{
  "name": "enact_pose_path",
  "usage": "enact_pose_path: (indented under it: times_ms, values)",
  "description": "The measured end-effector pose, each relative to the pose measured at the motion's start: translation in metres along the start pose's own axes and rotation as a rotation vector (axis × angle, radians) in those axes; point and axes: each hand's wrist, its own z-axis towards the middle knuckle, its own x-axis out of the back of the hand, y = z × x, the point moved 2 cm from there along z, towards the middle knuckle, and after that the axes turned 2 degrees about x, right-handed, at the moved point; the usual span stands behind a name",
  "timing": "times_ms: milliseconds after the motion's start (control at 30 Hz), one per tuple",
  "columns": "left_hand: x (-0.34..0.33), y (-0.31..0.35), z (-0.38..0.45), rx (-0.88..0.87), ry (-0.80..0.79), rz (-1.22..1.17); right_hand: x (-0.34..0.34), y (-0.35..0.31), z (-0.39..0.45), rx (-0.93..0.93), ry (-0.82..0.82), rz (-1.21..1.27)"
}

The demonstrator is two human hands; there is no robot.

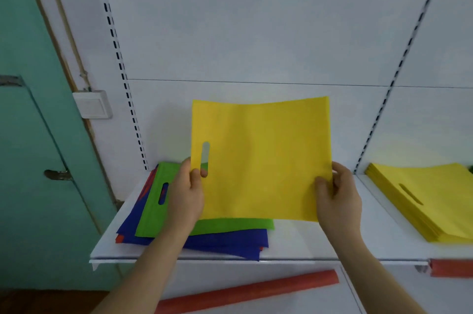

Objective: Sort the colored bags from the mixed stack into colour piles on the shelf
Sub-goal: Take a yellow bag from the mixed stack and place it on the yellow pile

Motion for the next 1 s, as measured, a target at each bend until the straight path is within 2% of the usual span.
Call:
enact_pose_path:
  times_ms: [200,333,433,567,700,833,1000]
  values:
    - [-0.042,0.017,-0.023,-0.079,-0.016,-0.109,0.069,0.011,-0.036,0.037,0.22,-0.1]
    - [-0.1,0.036,-0.06,-0.116,-0.118,-0.157,0.137,0.036,-0.067,0.061,0.269,-0.294]
    - [-0.149,0.062,-0.092,-0.205,-0.236,-0.147,0.195,0.054,-0.081,-0.006,0.352,-0.387]
    - [-0.213,0.098,-0.139,-0.258,-0.395,-0.132,0.27,0.082,-0.1,-0.096,0.337,-0.494]
    - [-0.27,0.132,-0.187,-0.351,-0.48,-0.106,0.346,0.116,-0.103,-0.123,0.385,-0.541]
    - [-0.324,0.159,-0.228,-0.319,-0.498,-0.095,0.414,0.149,-0.09,-0.12,0.413,-0.54]
    - [-0.369,0.177,-0.255,-0.261,-0.474,-0.045,0.458,0.186,-0.056,-0.1,0.339,-0.546]
